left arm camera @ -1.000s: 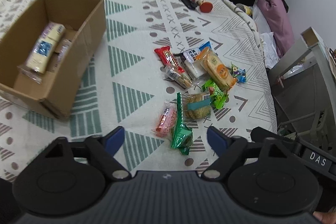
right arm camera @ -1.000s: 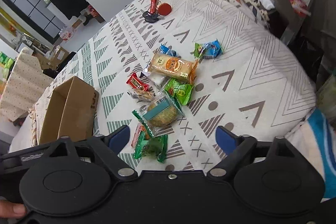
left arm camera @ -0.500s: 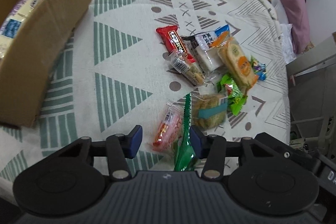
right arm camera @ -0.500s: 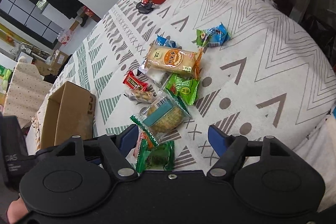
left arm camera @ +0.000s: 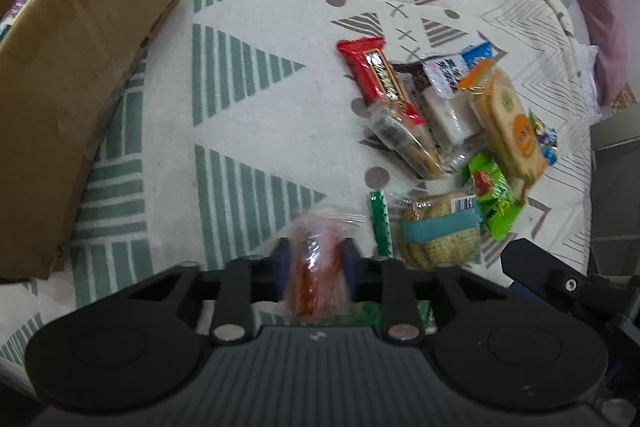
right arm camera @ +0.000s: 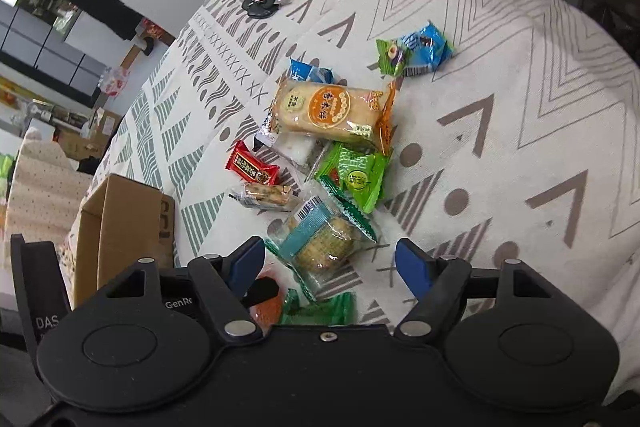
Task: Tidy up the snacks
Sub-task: 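Grasp the red candy packet with the left tool, then grasp the green-wrapped biscuit packet with the right tool while the left holds the red packet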
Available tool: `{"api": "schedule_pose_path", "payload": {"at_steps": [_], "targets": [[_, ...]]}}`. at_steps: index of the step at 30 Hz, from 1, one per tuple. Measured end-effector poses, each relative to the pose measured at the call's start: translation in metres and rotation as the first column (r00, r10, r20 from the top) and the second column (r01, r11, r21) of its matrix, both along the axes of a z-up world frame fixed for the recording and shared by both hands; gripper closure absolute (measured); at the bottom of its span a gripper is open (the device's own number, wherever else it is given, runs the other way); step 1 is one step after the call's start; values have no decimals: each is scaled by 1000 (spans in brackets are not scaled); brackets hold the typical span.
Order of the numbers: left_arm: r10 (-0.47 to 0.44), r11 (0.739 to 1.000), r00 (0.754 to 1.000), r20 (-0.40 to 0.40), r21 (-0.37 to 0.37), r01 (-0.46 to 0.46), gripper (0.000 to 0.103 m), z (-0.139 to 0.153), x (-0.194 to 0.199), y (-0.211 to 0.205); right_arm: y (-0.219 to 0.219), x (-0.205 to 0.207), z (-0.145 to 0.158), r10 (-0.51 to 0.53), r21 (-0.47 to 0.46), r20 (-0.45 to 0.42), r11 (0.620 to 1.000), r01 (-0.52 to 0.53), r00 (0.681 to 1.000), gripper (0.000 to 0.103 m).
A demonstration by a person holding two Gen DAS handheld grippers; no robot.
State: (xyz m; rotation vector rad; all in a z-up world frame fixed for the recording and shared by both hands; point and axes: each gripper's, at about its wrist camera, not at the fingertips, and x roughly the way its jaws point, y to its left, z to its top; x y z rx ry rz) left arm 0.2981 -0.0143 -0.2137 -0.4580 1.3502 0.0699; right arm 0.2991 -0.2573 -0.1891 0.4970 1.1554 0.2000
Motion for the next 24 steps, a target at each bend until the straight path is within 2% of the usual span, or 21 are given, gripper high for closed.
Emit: {"api": "schedule_pose_path", "payload": {"at_steps": [5,11,18,21,24], "targets": [[17,999,1000,9,-40,-17,86,1,-1,10,11,6,-3,-4,22,-5,1000,4,1000,31],[53,998,998,24,-40,-52,86,10,-5,27,18,13,-12,-31,48,-34,998,32,999,30],[70,997,996,47,-35,-69,86,18,-5,38,23,17,-21,-76,83,-70,993,82,995,25],[73,997,996,48,-33,-71,86,19,-5,40,26,19,-25,-98,63,-97,993,105,990,25],[69,997,996,48,-29,-68,86,18,-6,41,28,19,-30,-115,-4,-131,993,116,985,25]]}}
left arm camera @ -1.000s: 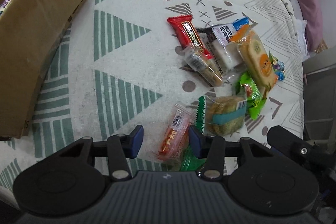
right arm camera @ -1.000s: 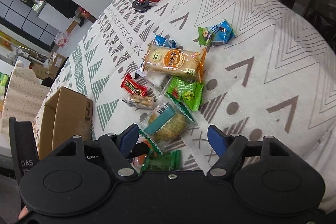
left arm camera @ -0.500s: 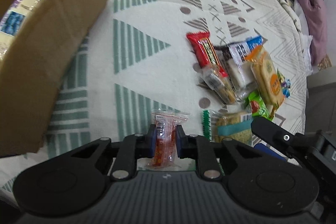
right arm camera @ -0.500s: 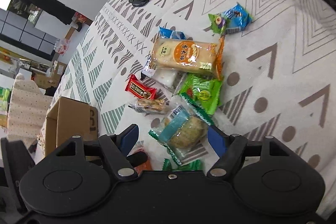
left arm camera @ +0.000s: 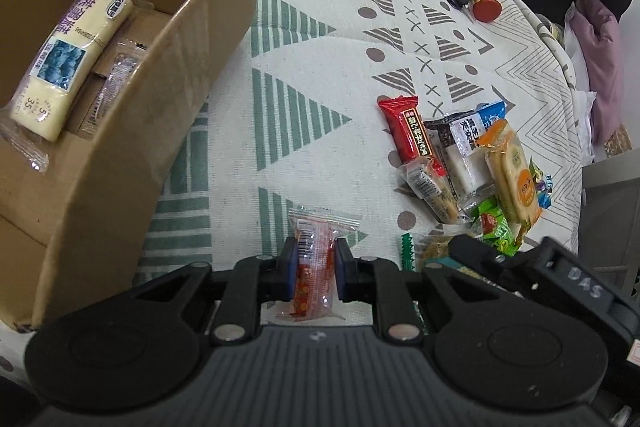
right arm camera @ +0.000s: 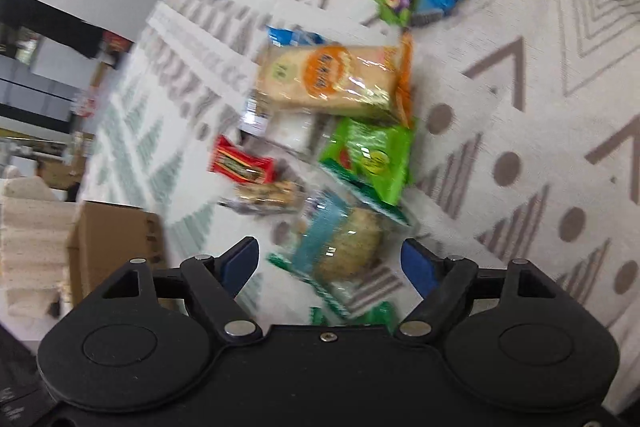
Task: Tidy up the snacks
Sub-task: 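Grasp the green-wrapped biscuit packet with the right tool while the left holds the red packet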
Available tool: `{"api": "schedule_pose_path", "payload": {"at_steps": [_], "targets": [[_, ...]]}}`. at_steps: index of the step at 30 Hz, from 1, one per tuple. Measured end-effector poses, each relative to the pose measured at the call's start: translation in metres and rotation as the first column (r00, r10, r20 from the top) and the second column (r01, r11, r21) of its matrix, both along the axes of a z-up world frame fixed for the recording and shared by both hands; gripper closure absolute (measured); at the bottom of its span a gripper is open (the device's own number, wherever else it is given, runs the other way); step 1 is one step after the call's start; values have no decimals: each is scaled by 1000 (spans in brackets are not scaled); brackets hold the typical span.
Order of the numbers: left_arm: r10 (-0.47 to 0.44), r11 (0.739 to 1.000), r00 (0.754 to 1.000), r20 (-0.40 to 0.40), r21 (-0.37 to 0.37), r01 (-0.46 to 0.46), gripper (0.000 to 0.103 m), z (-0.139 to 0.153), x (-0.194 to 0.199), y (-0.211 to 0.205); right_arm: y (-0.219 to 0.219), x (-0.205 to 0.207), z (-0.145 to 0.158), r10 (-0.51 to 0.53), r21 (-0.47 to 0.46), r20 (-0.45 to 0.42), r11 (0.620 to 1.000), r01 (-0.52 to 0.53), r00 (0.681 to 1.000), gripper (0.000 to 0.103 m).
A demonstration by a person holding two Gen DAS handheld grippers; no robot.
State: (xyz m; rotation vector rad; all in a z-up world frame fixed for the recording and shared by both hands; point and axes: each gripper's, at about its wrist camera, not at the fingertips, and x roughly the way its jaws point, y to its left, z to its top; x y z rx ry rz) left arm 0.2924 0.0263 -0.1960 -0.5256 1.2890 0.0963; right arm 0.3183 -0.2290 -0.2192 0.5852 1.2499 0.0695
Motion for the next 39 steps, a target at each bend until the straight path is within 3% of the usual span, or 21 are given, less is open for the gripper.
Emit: {"api": "schedule_pose_path", "payload": {"at_steps": [6,10,13,15,20,23,39], "targets": [[-12,1000,1000,-17,22,12,86,-11,-2,-2,8,4,-1,-32,-45,0,998,32,999,21],[-7,999,1000,-19,36,8,85,-13,-2,-4,24,10,-3,17,-126,-4,992,-17,1000,19],[-15,998,1000,-22,63,16,85,-13,-1,-8,29,5,0,57,-192,0,980,-56,998,36],[-25,996,999,-23,83,27,84,-13,-1,-12,24,1,0,66,-188,-6,980,-66,998,50],[-37,992,999,-36,122,41,82,-13,-3,-22,15,-9,0,81,-178,-14,980,-82,997,51],[-70,987,996,-49,139,76,82,-13,-5,-28,14,-15,1,86,-169,6,982,-84,996,58],[-58,994,998,1,95,58,86,23,-27,-21,13,-30,43,108,-91,131,991,-97,985,59]]}}
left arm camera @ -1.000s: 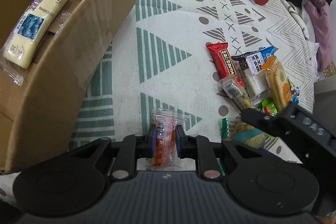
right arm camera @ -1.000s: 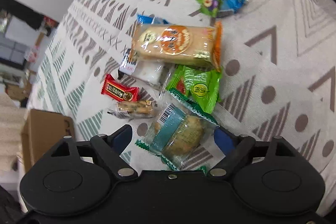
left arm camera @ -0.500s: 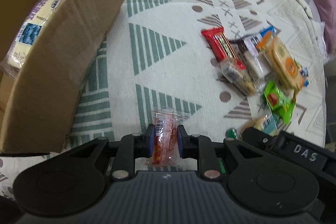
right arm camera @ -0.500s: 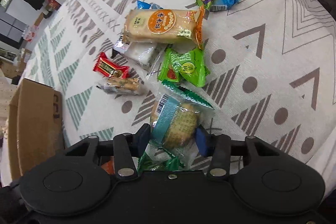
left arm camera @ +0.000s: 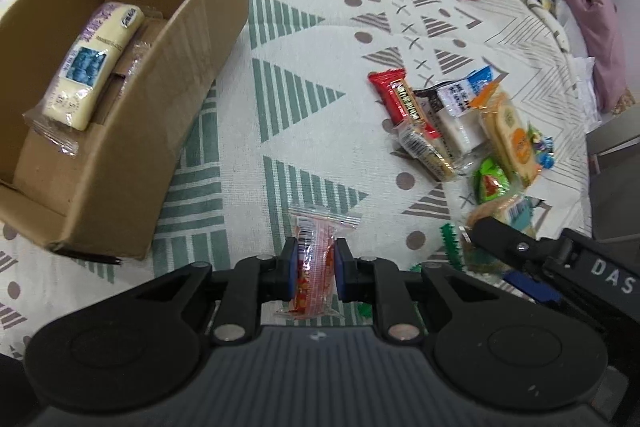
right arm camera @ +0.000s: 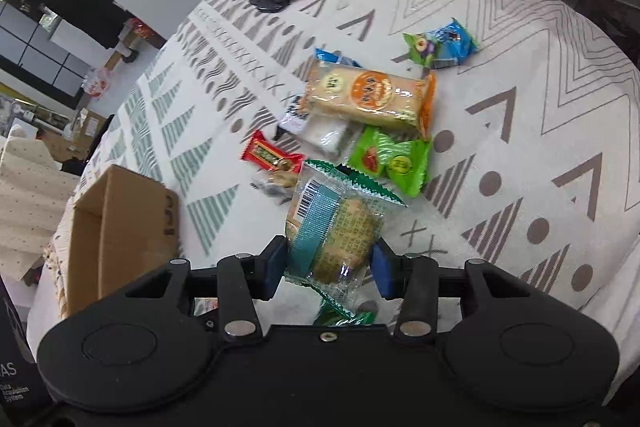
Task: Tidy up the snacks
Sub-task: 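Grasp the green-wrapped biscuit packet with the right tool while the left holds the red packet, then carry the red packet with the left tool while the right carries the biscuit packet to the box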
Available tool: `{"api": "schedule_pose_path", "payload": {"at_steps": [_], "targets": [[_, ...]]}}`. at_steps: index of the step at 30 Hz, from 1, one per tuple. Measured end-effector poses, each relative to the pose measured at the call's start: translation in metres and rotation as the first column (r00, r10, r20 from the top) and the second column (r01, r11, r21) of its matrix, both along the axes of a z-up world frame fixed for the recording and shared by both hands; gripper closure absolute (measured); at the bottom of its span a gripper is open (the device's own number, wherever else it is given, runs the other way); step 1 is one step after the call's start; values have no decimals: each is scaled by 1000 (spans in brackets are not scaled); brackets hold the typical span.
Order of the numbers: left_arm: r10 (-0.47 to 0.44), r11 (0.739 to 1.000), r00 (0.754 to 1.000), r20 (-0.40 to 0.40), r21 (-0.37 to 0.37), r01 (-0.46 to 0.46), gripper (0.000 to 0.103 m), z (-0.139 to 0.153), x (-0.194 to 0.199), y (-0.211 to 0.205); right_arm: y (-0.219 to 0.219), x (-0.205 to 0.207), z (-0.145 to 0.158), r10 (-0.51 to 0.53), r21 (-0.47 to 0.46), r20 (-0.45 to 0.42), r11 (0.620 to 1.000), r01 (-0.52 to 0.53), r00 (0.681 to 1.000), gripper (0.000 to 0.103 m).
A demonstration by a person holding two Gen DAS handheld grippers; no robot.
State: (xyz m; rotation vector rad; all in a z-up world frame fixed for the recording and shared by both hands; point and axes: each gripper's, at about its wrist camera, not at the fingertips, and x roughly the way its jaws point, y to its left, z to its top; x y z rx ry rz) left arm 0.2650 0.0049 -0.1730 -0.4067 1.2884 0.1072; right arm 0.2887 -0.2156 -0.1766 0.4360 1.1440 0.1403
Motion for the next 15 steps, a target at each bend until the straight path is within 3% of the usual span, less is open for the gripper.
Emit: {"api": "schedule_pose_path", "payload": {"at_steps": [15], "targets": [[6,1000,996,86,-23,-4,86,56,-12,21,26,-11,42,42,39,74,998,-45,996,59]]}}
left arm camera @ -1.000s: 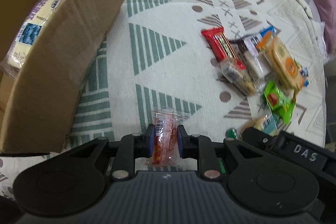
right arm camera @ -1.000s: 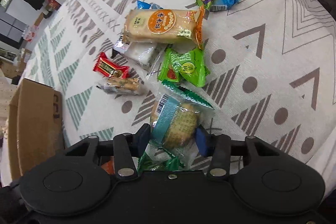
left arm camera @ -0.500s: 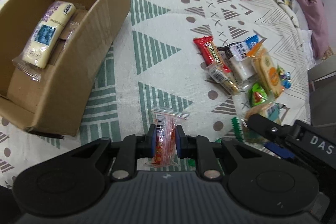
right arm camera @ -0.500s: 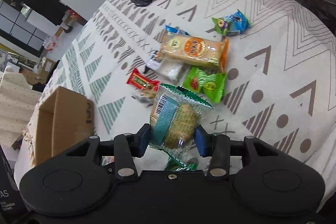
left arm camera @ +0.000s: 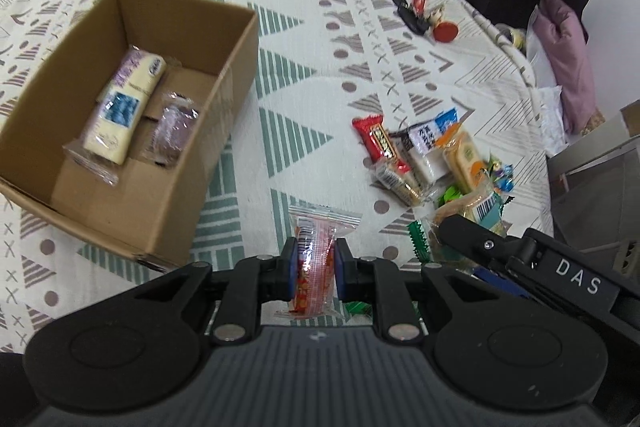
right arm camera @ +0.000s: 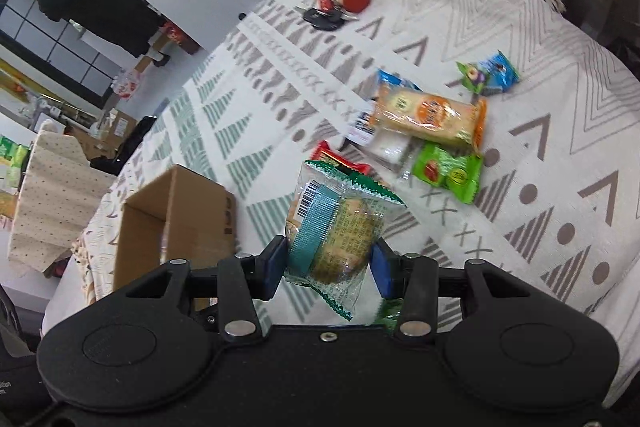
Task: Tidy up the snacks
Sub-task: 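Carry the red packet with the left tool while the right carries the biscuit packet to the box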
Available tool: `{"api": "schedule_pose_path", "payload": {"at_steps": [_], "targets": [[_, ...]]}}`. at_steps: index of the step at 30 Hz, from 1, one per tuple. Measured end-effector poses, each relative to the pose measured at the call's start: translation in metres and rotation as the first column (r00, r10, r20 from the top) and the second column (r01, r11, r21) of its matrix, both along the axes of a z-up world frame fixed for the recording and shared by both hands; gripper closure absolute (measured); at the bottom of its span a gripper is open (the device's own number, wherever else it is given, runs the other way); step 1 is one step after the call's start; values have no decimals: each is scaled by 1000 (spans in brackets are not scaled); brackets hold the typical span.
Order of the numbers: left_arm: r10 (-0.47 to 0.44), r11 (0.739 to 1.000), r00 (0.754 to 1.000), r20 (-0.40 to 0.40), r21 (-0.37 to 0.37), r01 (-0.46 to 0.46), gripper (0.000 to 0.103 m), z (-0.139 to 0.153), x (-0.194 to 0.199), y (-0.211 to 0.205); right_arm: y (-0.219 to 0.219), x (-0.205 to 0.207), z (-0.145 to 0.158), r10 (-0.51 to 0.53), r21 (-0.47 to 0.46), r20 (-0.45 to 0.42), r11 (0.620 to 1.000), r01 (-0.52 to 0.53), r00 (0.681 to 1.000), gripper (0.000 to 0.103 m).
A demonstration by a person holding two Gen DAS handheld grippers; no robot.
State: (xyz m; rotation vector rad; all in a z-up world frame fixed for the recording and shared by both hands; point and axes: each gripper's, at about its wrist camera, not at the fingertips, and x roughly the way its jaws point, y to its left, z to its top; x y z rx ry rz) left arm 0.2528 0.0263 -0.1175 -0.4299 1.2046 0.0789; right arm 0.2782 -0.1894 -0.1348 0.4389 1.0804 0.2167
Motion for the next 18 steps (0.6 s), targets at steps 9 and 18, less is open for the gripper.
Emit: {"api": "schedule_pose_path", "payload": {"at_steps": [9,18], "targets": [[13,1000,999,44,-4,-13,86,25,-5,22,27,-1,18,38,21,33,999,-38,999,59],[56,998,996,69,-4,-56,86,38,-8,56,59,2,29,90,23,55,996,-91,994,59]]}}
